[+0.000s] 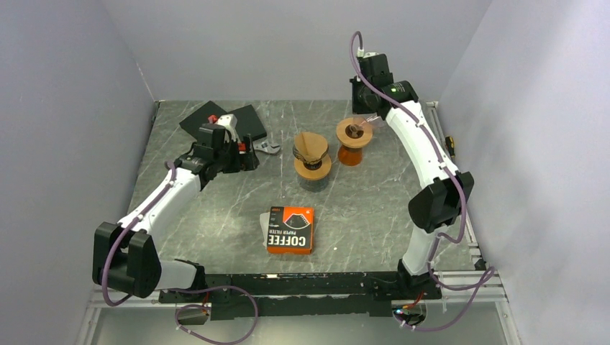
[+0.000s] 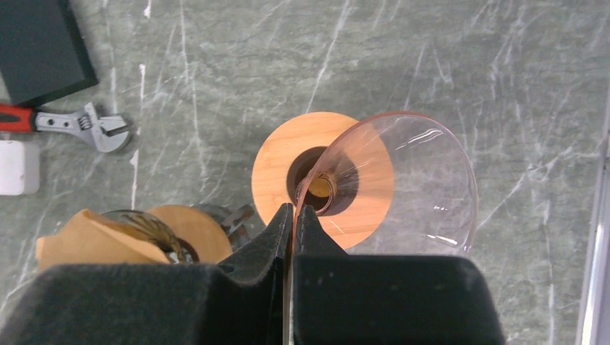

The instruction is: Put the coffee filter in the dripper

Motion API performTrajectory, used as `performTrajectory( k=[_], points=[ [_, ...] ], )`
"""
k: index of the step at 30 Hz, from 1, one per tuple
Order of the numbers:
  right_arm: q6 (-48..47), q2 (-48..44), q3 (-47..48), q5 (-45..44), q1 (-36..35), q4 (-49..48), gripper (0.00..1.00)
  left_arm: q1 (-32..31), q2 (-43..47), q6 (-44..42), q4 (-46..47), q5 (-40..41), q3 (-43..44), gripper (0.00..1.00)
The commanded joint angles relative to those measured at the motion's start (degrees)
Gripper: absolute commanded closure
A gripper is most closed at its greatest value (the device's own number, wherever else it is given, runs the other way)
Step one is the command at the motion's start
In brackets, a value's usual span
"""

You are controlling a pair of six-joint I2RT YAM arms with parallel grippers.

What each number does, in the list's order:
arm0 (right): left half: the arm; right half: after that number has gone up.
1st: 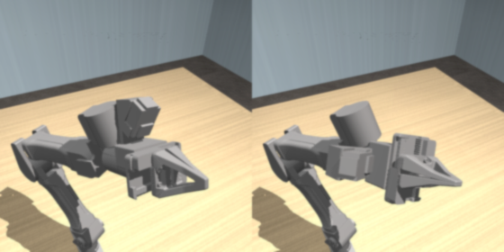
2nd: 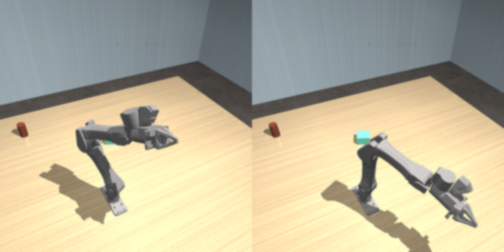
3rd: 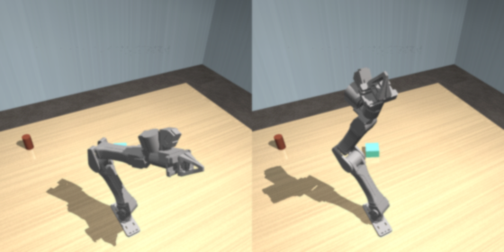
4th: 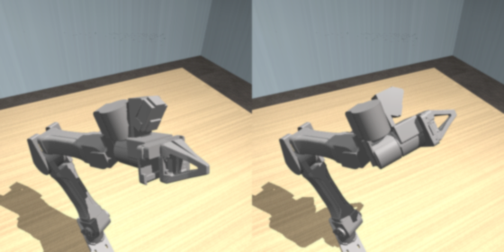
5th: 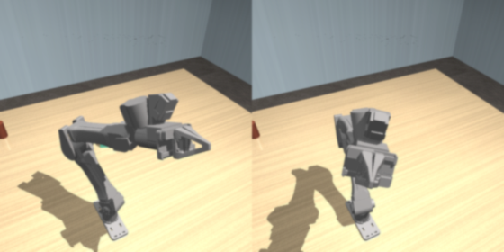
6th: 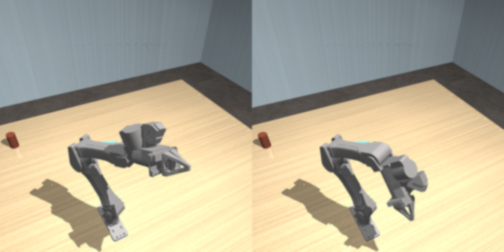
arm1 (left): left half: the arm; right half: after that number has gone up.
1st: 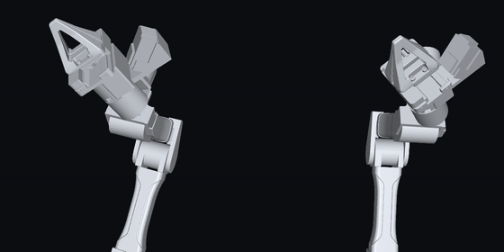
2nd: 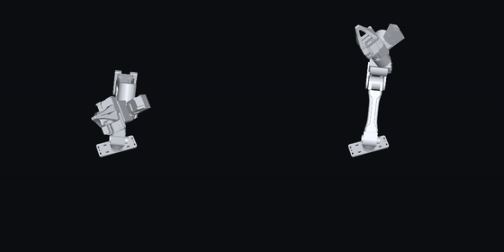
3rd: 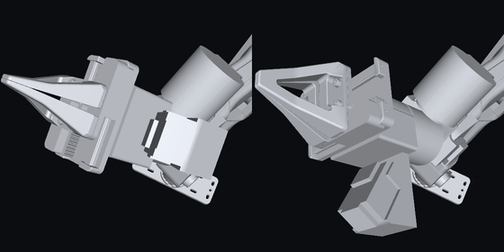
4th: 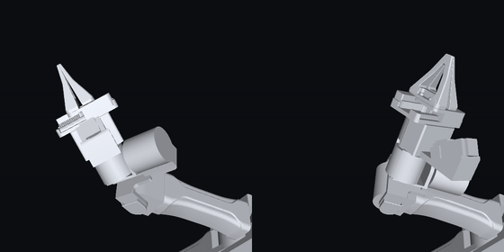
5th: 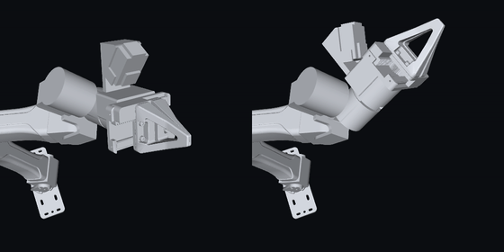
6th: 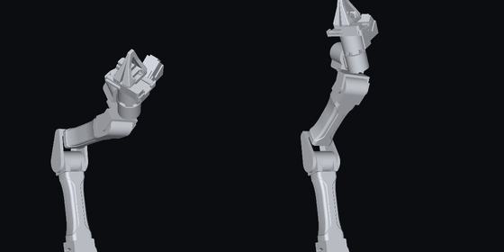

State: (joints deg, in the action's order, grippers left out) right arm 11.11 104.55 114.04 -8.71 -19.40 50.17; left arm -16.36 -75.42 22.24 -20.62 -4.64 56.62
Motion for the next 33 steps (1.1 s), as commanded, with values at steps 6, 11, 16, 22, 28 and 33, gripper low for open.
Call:
performTrajectory(
  k=[6, 11, 16, 22, 28, 33],
  points=[
    [-2.2, 2.5, 3.88, -5.07, -0.11, 0.24, 1.0, -0.08, -0.41, 0.0, 0.21, 0.08, 2.62, 0.0],
    [-2.27, 3.27, 4.17, -3.29, -0.33, -0.29, 1.0, -0.08, -1.0, -0.17, -0.22, -0.2, 3.18, 0.0],
    [-3.49, 4.45, 4.68, -6.14, -1.17, -0.11, 1.0, -0.08, -0.71, -0.31, -0.4, 0.04, 3.01, 0.0],
    [-4.79, 7.09, 6.14, -11.27, -3.29, 1.51, 1.0, -0.08, -0.84, -0.33, 0.02, -0.71, 2.91, 0.0],
    [-5.97, 9.44, 6.54, -16.41, -5.77, 2.67, 1.0, -0.08, -1.49, -0.45, -0.43, -1.15, 3.41, 0.0],
    [-6.28, 10.23, 7.19, -17.29, -7.57, 3.35, 0.95, -0.08, -1.26, -0.44, -0.27, -1.09, 3.15, 0.0]
  ],
)
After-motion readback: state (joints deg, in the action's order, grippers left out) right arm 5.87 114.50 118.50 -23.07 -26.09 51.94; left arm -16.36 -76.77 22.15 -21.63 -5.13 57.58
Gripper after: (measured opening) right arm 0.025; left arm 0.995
